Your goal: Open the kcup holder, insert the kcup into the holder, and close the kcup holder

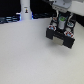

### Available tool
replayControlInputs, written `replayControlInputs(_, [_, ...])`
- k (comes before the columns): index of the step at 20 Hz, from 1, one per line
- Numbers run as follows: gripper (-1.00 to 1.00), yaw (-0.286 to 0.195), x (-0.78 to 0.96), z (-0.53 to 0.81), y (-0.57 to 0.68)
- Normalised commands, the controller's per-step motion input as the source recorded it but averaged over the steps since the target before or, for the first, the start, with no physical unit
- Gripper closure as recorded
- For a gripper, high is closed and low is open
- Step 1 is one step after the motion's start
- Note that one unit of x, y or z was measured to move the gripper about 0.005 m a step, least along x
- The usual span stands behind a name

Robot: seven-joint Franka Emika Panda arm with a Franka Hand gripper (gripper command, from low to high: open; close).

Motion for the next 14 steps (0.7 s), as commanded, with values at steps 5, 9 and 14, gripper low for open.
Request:
replayControlInputs(5, [1.00,0.006,0.01,-0.26,0.04])
replayControlInputs(9, [-1.00,0.049,0.08,0.07,0.11])
replayControlInputs(14, [-1.00,0.084,0.18,0.37,0.02])
